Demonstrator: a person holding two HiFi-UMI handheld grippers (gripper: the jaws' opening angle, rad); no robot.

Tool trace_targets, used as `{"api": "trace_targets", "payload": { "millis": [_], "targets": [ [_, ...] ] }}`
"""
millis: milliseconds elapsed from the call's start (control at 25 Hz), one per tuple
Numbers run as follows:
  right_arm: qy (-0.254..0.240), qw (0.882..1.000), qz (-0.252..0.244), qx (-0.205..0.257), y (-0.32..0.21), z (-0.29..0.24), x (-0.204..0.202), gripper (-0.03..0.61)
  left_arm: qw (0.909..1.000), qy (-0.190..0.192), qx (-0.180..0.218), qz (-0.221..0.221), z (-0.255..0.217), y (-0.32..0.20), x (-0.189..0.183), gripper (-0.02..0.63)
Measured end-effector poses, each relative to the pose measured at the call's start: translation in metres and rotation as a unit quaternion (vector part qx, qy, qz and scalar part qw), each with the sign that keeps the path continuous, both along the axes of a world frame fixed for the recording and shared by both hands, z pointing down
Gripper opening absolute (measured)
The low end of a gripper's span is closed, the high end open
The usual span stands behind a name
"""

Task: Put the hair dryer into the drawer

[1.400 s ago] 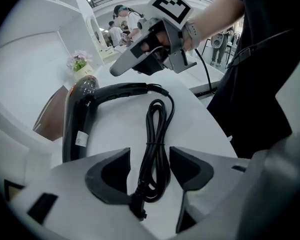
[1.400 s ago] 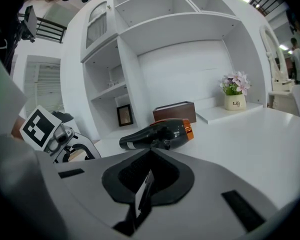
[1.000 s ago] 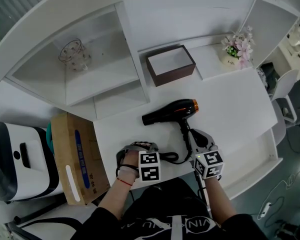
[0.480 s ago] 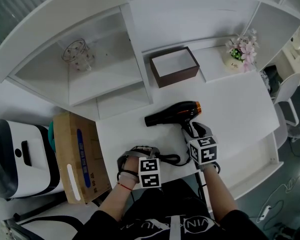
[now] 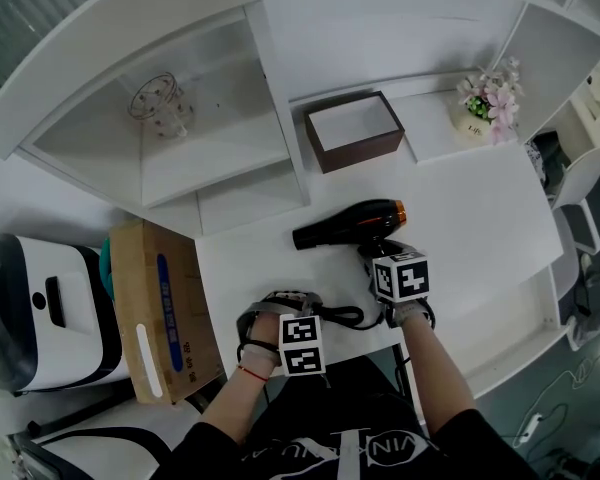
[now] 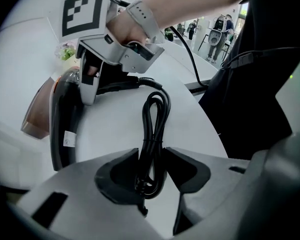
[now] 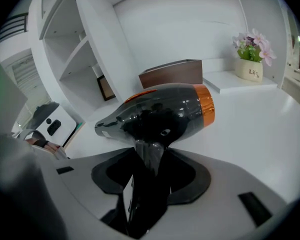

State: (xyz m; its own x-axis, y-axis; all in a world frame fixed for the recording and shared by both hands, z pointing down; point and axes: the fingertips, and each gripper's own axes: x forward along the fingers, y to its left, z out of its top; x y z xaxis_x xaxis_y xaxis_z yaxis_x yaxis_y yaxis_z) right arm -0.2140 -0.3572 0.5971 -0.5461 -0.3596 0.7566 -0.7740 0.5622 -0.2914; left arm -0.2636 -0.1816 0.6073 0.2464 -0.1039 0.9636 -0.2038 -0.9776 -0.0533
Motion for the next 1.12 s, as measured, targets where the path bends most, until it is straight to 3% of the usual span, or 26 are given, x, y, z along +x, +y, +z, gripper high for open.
{"api": "trace_targets", "payload": {
  "millis": [280, 480, 1120],
  "targets": [
    [-0.018, 0.999, 0.026, 0.024, 0.003, -0.005, 0.008, 0.178, 0.9997, -0.013, 0.005, -0.019, 0.000, 0.000, -0.001, 0.164],
    [-0.036, 0.997, 0.056, 0.036, 0.008, -0.014, 0.025, 0.178, 0.9995, 0.006, 0.018, -0.027, -0.005, 0.002, 0.004, 0.156],
    [-0.033, 0.981, 0.179, 0.059, 0.085, -0.044, 0.119, 0.178, 0.9958, 0.051, 0.035, 0.067, -0.029, 0.052, 0.060, 0.152]
  ]
}}
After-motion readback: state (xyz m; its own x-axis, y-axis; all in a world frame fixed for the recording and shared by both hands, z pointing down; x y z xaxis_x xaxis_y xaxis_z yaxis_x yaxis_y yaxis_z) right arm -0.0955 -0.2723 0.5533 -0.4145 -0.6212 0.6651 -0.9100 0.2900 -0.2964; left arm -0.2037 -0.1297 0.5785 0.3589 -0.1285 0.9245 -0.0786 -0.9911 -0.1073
